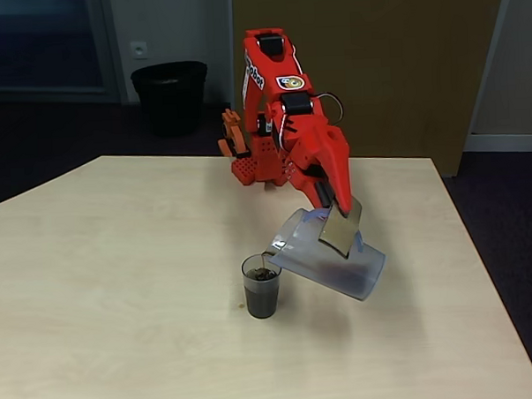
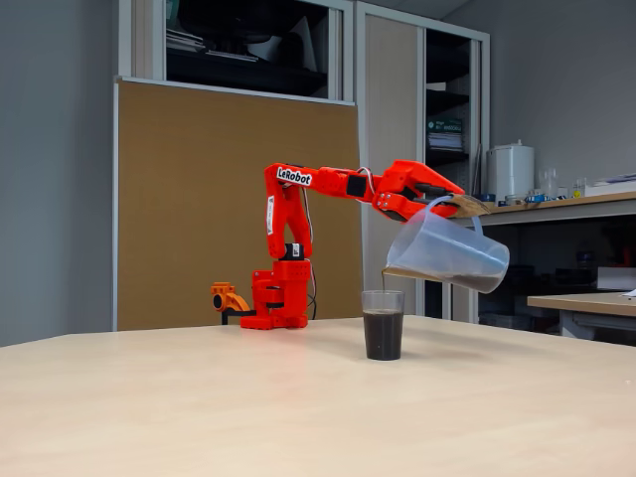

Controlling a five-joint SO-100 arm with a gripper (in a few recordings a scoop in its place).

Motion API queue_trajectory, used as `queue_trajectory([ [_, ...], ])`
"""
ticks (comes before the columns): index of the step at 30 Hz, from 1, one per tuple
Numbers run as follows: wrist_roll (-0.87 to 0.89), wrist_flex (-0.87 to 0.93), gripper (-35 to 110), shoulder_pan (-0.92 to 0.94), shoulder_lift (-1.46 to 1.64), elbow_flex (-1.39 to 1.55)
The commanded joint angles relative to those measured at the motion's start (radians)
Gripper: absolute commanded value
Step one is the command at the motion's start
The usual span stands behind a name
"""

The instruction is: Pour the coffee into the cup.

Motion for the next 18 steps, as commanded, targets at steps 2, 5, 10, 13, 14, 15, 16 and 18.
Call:
queue_trajectory([
  [2,-0.018,0.020,0,-0.015,0.040,-0.054],
  [5,-0.029,0.035,0,-0.020,0.037,-0.066],
  [10,-0.067,0.064,0,-0.028,0.029,-0.083],
  [13,-0.110,0.092,0,-0.031,0.018,-0.106],
  [14,-0.132,0.106,0,-0.032,0.014,-0.117],
  [15,-0.156,0.118,0,-0.035,0.008,-0.129],
  [16,-0.186,0.135,0,-0.038,0.002,-0.143],
  [18,-0.250,0.175,0,-0.049,-0.017,-0.176],
])
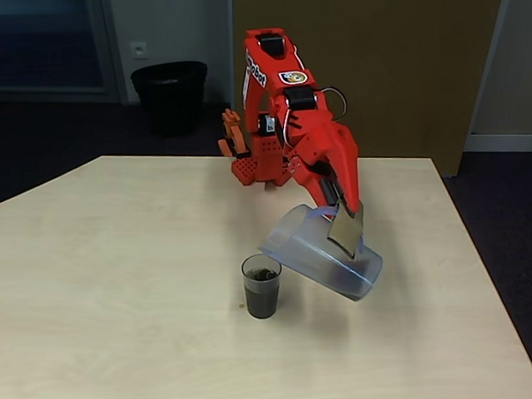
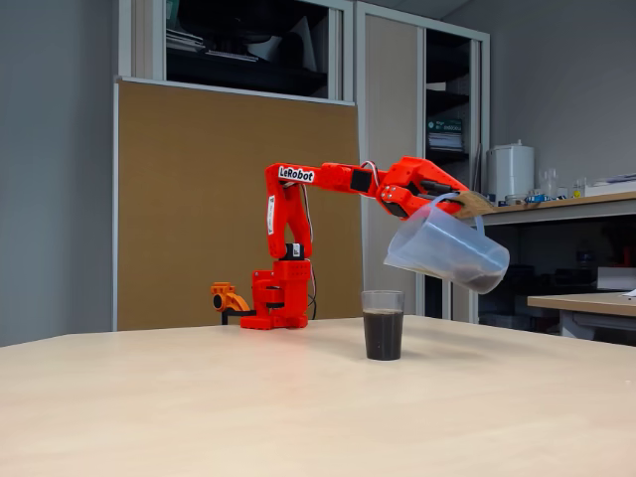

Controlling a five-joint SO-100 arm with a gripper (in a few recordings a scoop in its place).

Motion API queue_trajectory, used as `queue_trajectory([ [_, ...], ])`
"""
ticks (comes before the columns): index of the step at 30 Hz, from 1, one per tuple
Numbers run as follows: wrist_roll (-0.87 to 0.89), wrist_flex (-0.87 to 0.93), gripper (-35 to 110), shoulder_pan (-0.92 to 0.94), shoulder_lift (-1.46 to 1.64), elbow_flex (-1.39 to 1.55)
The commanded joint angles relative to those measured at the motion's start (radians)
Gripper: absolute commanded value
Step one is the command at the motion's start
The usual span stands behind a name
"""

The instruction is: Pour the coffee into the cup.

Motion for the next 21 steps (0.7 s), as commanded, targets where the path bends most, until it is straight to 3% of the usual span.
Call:
queue_trajectory([
  [1,-0.104,0.069,0,-0.035,0.000,-0.097],
  [21,-0.594,0.460,0,-0.221,-0.192,-0.417],
])
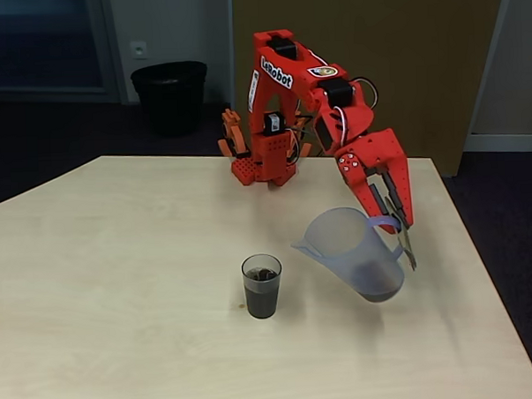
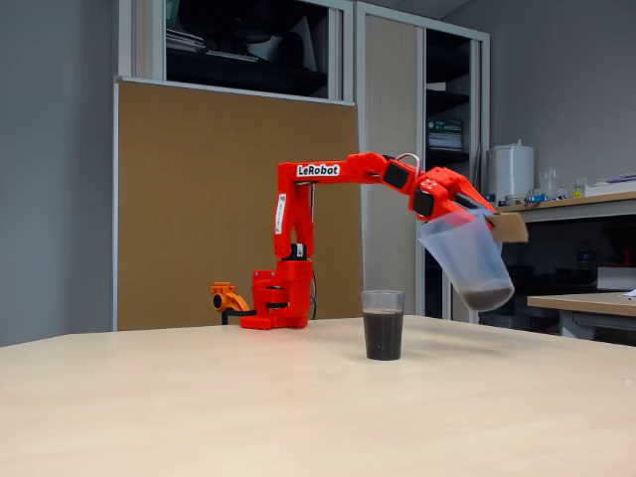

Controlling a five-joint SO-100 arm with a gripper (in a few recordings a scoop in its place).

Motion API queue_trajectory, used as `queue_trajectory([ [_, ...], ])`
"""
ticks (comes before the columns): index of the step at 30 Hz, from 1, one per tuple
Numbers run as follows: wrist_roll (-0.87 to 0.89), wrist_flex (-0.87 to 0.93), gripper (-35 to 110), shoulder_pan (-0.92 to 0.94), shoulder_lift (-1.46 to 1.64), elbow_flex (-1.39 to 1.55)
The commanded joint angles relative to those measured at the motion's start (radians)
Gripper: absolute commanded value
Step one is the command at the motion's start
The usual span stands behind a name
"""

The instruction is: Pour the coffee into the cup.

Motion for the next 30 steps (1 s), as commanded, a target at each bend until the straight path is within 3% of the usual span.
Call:
queue_trajectory([
  [1,-0.084,0.055,0,-0.049,-0.003,-0.078],
  [14,-0.503,0.118,0,-0.127,-0.098,-0.077],
  [22,-0.646,0.089,0,-0.172,-0.161,-0.038],
  [30,-0.676,0.040,0,-0.219,-0.199,0.014],
])
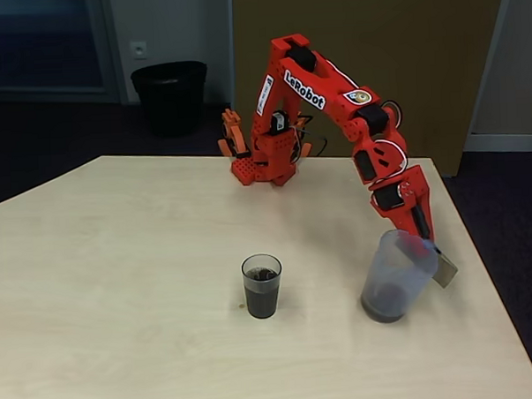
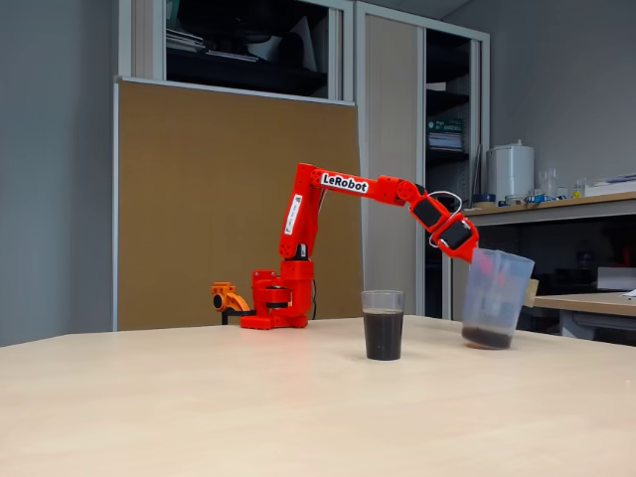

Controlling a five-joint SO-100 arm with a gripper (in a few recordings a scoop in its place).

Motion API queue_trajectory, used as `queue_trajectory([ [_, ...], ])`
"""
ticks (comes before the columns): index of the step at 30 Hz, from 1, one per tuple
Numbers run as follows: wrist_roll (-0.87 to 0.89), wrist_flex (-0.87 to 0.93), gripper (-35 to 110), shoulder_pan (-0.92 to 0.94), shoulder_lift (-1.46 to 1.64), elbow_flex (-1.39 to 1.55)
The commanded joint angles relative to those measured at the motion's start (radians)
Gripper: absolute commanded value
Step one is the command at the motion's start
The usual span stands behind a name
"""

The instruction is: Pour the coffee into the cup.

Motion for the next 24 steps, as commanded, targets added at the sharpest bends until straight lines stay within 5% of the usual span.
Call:
queue_trajectory([
  [1,-0.012,-0.025,0,-0.025,0.006,0.017],
  [24,0.034,-0.110,0,-0.031,0.029,0.060],
])
